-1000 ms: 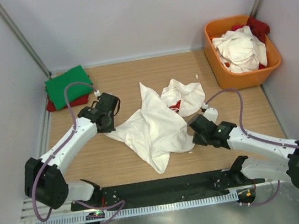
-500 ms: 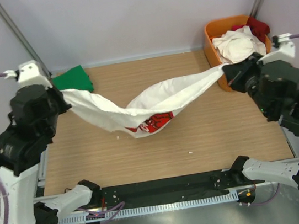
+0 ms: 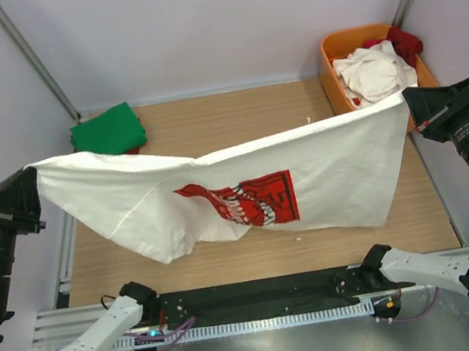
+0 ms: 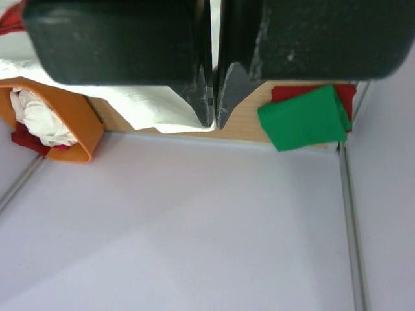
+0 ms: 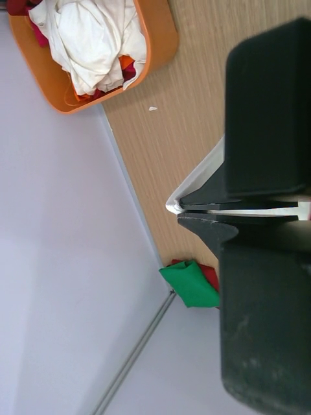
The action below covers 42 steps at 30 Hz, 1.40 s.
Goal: Fold and stack the t-shirts
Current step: Flatten the tshirt out
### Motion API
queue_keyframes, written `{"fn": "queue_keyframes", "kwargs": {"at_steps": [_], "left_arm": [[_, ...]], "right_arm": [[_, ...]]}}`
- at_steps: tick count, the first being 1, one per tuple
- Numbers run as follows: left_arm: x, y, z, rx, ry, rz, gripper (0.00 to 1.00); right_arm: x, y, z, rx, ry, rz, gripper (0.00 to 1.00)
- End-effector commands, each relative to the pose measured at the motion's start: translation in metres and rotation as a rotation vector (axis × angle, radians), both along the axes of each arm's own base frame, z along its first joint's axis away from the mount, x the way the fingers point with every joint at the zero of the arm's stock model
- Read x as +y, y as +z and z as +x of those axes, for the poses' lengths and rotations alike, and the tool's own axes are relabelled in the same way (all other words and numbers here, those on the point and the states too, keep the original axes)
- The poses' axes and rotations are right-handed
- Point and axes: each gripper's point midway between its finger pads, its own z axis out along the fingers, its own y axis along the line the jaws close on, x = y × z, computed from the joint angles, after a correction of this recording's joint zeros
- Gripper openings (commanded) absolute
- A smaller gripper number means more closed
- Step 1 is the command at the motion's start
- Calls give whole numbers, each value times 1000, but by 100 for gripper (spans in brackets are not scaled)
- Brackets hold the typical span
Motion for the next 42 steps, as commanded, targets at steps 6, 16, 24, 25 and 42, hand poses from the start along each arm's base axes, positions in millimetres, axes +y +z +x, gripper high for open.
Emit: {"fn": "queue_keyframes", "kwargs": {"at_steps": [6, 16, 24, 25, 42], "left_arm": [[-30, 58, 4, -208, -131, 179, 0], [-99, -34, 232, 149, -57, 405, 0], [-84, -252, 481, 637, -120, 118, 76], [-86, -264, 486, 652, -120, 84, 94], [-131, -337, 356, 904, -182, 24, 100]], "right_arm": [[14, 0, 29, 13, -48, -123, 1], [39, -120, 252, 343, -139, -354, 1], [40, -328, 427, 683, -83, -326, 95], [41, -309, 431, 640, -83, -324, 100], [91, -272, 323, 579, 61, -307, 100]]}}
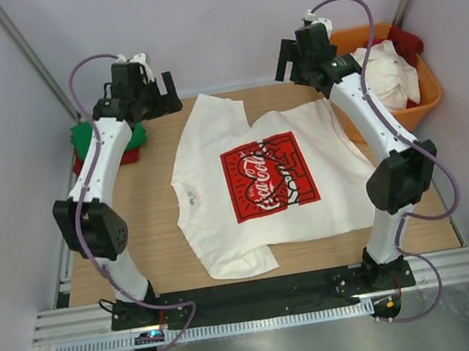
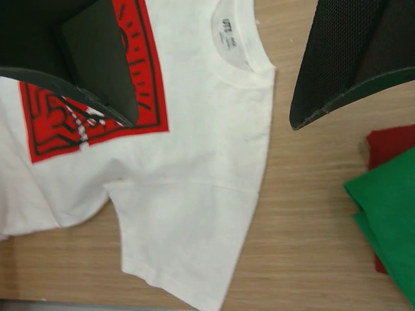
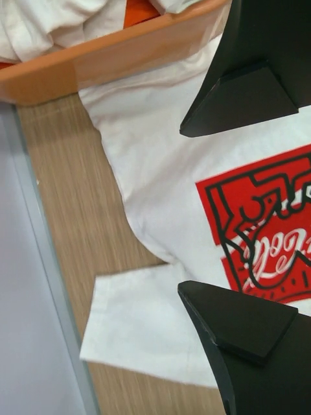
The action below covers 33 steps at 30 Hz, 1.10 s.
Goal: Fold and stack the t-shirts
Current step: Flatten the tshirt out
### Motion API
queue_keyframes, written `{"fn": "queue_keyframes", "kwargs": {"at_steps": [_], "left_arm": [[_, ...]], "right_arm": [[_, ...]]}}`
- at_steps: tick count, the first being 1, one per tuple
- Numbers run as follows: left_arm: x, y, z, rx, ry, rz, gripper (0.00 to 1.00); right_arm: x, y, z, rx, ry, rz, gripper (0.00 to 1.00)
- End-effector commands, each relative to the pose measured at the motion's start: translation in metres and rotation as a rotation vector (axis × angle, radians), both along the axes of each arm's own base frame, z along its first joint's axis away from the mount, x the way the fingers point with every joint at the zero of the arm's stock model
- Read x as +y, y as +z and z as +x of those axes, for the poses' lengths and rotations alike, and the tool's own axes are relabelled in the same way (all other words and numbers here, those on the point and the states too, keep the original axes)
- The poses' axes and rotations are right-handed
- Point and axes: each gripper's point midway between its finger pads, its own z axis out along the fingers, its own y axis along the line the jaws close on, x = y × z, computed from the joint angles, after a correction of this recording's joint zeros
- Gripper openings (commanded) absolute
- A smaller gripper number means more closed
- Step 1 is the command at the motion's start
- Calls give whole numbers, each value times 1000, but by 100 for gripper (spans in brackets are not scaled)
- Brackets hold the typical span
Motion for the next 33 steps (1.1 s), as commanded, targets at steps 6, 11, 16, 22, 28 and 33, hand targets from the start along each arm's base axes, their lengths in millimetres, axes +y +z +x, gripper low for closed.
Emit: {"fn": "queue_keyframes", "kwargs": {"at_steps": [6, 11, 16, 22, 28, 33], "left_arm": [[-46, -95, -59, 185, -37, -150, 99], [-73, -140, -62, 290, -77, -154, 97], [-83, -170, -61, 345, -78, -146, 96], [-50, -210, -52, 397, 46, 13, 96], [12, -237, -29, 464, 169, 69, 96], [45, -249, -19, 543, 120, 114, 87]], "right_arm": [[28, -78, -77, 155, 121, 122, 100], [35, -83, -121, 152, 156, 160, 100], [32, -85, -144, 159, 165, 155, 100], [23, -88, -158, 158, 159, 135, 100], [22, -100, -159, 187, 171, 111, 100], [23, -108, -154, 198, 176, 97, 100]]}}
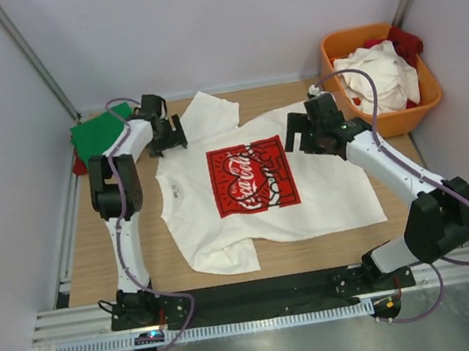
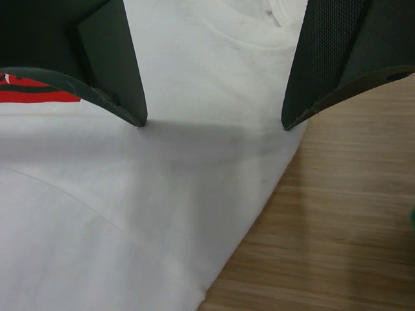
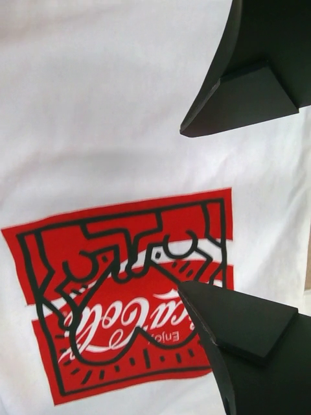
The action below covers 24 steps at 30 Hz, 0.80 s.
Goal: Fold and stack the t-shirts
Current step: Flatten the tshirt out, then fold the tshirt
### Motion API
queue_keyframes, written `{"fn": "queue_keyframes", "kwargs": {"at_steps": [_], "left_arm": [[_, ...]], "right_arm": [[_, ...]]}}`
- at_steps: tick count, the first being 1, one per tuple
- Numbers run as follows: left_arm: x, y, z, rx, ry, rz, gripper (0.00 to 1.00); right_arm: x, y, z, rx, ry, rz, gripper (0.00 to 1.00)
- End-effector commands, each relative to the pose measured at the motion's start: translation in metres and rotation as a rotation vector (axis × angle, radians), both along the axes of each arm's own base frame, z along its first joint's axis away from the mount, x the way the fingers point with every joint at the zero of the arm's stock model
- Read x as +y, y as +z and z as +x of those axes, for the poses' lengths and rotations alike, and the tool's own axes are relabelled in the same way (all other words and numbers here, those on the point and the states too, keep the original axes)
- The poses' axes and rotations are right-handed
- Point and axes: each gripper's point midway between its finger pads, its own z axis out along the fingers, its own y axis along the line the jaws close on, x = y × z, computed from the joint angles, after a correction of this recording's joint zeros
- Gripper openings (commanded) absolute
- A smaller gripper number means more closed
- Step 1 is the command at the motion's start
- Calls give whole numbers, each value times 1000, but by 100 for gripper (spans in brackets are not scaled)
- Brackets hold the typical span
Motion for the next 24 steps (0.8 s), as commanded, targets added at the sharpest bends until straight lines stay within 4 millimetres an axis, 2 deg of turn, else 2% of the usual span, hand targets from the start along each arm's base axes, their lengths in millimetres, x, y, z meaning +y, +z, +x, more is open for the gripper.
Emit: {"fn": "queue_keyframes", "kwargs": {"at_steps": [1, 6, 9, 11, 12, 13, 15, 16, 17, 18, 19, 20, 21, 22, 23, 24], "left_arm": [[39, -23, -7, 111, -24, 98, 87], [57, -15, 0, 109, -15, 137, 90], [53, -7, -4, 110, -16, 107, 93], [43, 22, -2, 52, -23, 87, 94], [39, 40, -1, 22, -24, 84, 100], [36, 74, 0, -43, -23, 88, 100], [26, 112, -12, -96, -38, 103, 100], [23, 122, -21, -107, -39, 109, 100], [19, 163, -34, -187, -36, 127, 100], [17, 173, -45, -203, -41, 135, 100], [17, 171, -64, -189, -45, 150, 100], [10, 196, -84, -246, -58, 173, 100], [7, 202, -100, -261, -69, 196, 100], [5, 183, -124, -212, -90, 223, 100], [-11, 200, -149, -266, -115, 203, 100], [-15, 176, -175, -205, -134, 202, 100]], "right_arm": [[1, 2, 10, -33, 12, -10, 100], [9, -7, 20, -19, 25, 6, 100], [12, -11, 24, -8, 30, 9, 100], [14, -7, 30, -20, 31, 7, 100], [13, -4, 32, -22, 30, 5, 100], [13, -1, 33, -24, 31, 3, 100], [14, 12, 35, -38, 39, -10, 100], [13, 17, 35, -49, 39, -16, 100], [14, 22, 33, -54, 42, -17, 100], [12, 30, 31, -69, 42, -14, 100], [12, 33, 29, -74, 40, -13, 100], [11, 34, 23, -67, 43, -15, 100], [10, 43, 17, -84, 40, -3, 100], [10, 46, 13, -92, 39, 7, 100], [10, 43, 5, -82, 43, 14, 100], [12, 54, -3, -107, 44, 44, 100]]}}
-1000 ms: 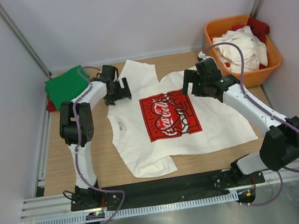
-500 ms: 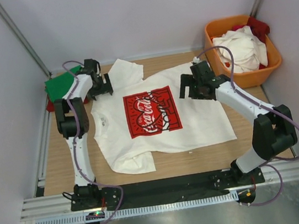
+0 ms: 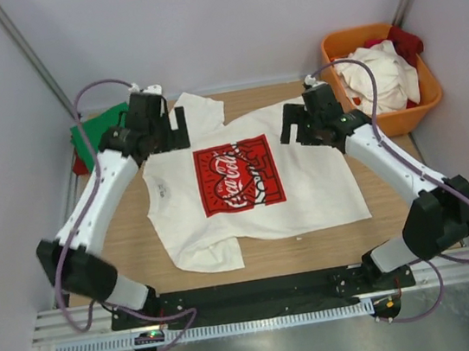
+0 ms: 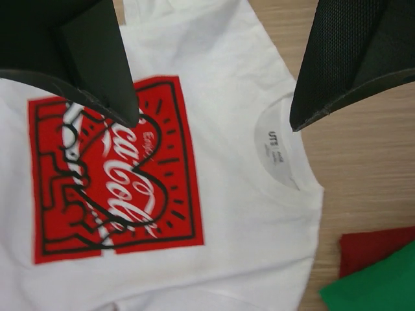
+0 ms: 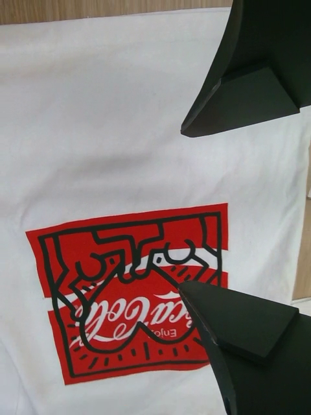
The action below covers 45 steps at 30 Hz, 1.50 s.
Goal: Fold and stack the t-shirts
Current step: Fold the tshirt
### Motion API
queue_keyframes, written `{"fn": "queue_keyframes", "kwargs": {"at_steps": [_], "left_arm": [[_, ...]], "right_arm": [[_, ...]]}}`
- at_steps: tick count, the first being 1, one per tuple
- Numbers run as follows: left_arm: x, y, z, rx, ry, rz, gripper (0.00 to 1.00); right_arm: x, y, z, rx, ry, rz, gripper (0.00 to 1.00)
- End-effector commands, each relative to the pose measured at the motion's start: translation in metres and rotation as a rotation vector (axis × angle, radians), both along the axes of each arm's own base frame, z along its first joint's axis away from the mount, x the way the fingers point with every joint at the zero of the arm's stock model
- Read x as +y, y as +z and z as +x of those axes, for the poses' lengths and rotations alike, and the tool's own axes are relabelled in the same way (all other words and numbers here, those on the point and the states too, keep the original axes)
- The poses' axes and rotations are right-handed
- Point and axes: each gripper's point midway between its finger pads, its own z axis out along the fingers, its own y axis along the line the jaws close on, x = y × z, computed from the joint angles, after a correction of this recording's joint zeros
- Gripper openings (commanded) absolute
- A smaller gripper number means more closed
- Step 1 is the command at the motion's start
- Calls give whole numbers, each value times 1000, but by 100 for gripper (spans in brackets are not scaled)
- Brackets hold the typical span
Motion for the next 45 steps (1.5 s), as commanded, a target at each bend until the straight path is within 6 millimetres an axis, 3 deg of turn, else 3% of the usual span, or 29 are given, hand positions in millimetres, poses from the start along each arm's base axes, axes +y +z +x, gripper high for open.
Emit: {"fn": "queue_keyframes", "kwargs": {"at_steps": [1, 2, 3, 5, 6, 10, 13, 19, 20, 21, 23, 24, 27, 32, 45], "left_arm": [[-8, -31, -78, 91, -9, 42, 99], [-29, -34, -101, 97, -30, -20, 98], [-30, -47, -127, 110, -40, -49, 97], [-55, -59, -163, 133, -51, -160, 94], [-53, -75, -184, 155, -50, -182, 92], [-85, -101, -232, 161, -102, -246, 91], [-104, -119, -249, 160, -143, -245, 89], [-149, -130, -265, 158, -222, -212, 86], [-155, -142, -266, 171, -227, -164, 84], [-166, -138, -267, 165, -241, -162, 83], [-173, -154, -273, 183, -253, -78, 79], [-178, -152, -273, 184, -255, -61, 77], [-182, -158, -276, 173, -248, 5, 73], [-171, -161, -279, 157, -248, 87, 67], [-158, -211, -290, 220, -236, 122, 54]], "right_arm": [[4, 36, -26, -73, 21, 60, 100], [5, 30, -34, -60, 32, 72, 100], [5, 39, -43, -84, 36, 87, 100], [3, 34, -56, -71, 33, 93, 100], [2, 35, -61, -73, 32, 96, 100], [-6, 37, -86, -80, 29, 114, 100], [-10, 37, -97, -87, 25, 119, 100], [-19, 30, -111, -68, 20, 91, 100], [-20, 27, -112, -65, 20, 87, 100], [-22, 28, -114, -70, 19, 86, 100], [-24, 24, -116, -64, 14, 77, 100], [-25, 25, -117, -68, 14, 74, 100], [-27, 22, -119, -61, 15, 67, 100], [-28, 16, -123, -51, 17, 61, 100], [-29, 10, -123, -39, 20, 52, 100]]}}
